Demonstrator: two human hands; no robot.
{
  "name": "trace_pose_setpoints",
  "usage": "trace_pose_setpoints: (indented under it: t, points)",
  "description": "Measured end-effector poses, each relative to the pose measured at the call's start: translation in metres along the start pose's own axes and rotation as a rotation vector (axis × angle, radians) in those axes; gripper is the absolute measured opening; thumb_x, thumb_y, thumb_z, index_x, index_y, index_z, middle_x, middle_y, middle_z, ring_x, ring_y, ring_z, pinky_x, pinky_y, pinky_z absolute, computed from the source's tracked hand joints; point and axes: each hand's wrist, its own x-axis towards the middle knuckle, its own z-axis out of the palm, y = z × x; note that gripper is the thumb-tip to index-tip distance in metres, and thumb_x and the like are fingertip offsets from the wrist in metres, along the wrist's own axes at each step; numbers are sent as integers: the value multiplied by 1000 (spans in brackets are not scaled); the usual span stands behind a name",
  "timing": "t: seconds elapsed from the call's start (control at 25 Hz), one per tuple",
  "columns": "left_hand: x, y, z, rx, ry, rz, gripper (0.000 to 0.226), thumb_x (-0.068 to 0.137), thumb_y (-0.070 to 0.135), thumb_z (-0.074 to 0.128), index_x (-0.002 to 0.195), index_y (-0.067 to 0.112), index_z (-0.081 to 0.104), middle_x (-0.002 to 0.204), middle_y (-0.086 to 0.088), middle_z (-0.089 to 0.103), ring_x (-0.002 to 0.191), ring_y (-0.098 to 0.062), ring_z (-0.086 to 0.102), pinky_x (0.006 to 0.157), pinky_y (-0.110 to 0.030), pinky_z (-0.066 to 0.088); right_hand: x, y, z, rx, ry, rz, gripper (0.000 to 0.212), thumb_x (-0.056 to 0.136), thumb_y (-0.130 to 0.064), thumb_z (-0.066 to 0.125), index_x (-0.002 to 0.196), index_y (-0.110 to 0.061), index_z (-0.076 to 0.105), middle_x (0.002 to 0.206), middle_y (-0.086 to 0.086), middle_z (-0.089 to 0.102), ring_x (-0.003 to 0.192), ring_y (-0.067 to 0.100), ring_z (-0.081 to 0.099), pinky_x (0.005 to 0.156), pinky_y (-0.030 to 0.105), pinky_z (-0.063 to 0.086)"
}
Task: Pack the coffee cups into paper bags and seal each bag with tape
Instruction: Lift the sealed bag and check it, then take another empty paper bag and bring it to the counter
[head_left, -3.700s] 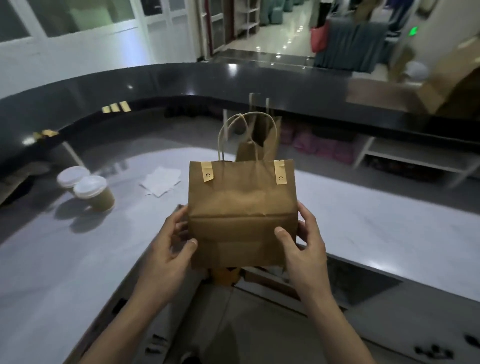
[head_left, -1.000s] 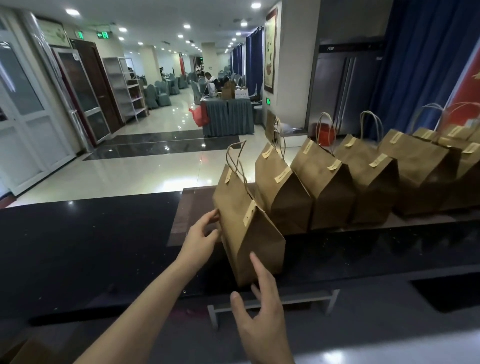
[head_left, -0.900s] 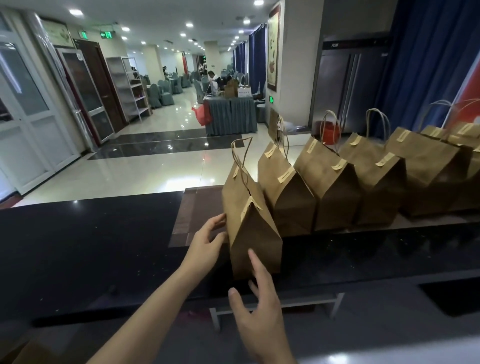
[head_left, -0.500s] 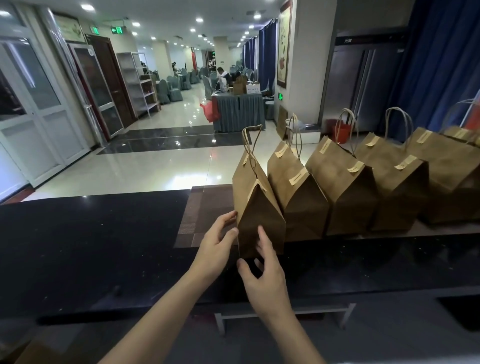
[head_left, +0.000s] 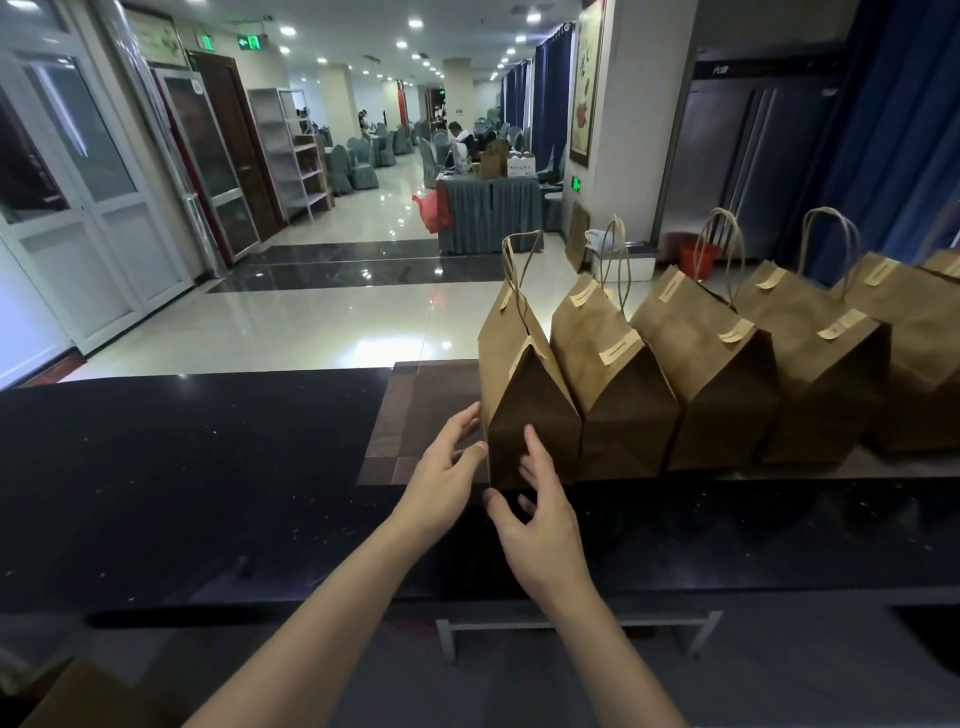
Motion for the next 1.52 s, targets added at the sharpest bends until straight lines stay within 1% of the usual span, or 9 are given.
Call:
trace_pose_setpoints:
  t: [0.12,0.24,0.52,0.76,1.04,1.16,1.24,1.4,1.52]
  points:
    - [-13,-7,-9,18,38,-18,49,105,25,47,151,37,36,153,10,42,134,-7,44,113,-35,39,-4,-2,3,11,-14,1,83,96,-25,69,155,-54,18,157,-12,38,140,-1,37,115,29,39]
    - [-31,-10,-25,18,79,-33,49,105,25,47,150,39,37,151,8,45,126,-3,48,113,-46,42,-11,-9,12,23,-52,-14,79,96,-26,68,155,-51,21,156,-11,40,140,-1,38,115,30,40]
    - [-93,-17,-84,1,232,-53,46,104,24,49,146,42,42,138,15,53,122,1,54,109,-41,45,-30,-34,64,53,-177,-79,76,95,-23,69,155,-47,29,146,-8,51,135,-1,45,113,34,44]
    - [-163,-26,-140,24,428,-56,47,102,19,51,141,44,47,135,11,57,112,5,60,103,-31,48,-59,-55,124,70,-323,-139,72,95,-24,69,154,-44,34,141,-5,55,130,-2,49,110,32,46]
    - [-258,-31,-180,167,599,-61,46,102,19,54,142,39,48,133,14,57,121,1,53,98,-13,42,-92,-78,200,88,-498,-222,65,94,-22,70,150,-42,42,134,-5,56,123,0,55,101,22,46]
    - [-298,-34,-194,233,687,-65,42,101,20,55,139,38,51,127,19,58,121,7,50,95,-10,43,-105,-81,226,73,-546,-247,60,94,-21,69,147,-39,47,133,-4,57,121,1,56,100,23,47]
    - [-323,-40,-204,259,741,-82,39,101,20,55,135,40,53,123,20,60,120,5,52,93,-12,45,-116,-82,243,60,-580,-239,57,94,-22,69,145,-39,50,132,-4,58,119,0,56,101,25,48]
    - [-363,-62,-219,306,828,-124,31,96,26,55,124,38,61,116,19,62,115,-5,56,96,-31,50,-134,-82,275,-14,-638,-247,47,95,-27,65,138,-41,54,131,-9,57,122,5,54,107,36,47]
    - [-385,-80,-221,464,865,-210,27,91,33,50,114,38,63,114,23,58,111,-3,52,96,-34,46,-140,-82,293,-156,-737,-271,45,100,-33,57,144,-37,49,143,-5,47,133,12,46,112,32,38]
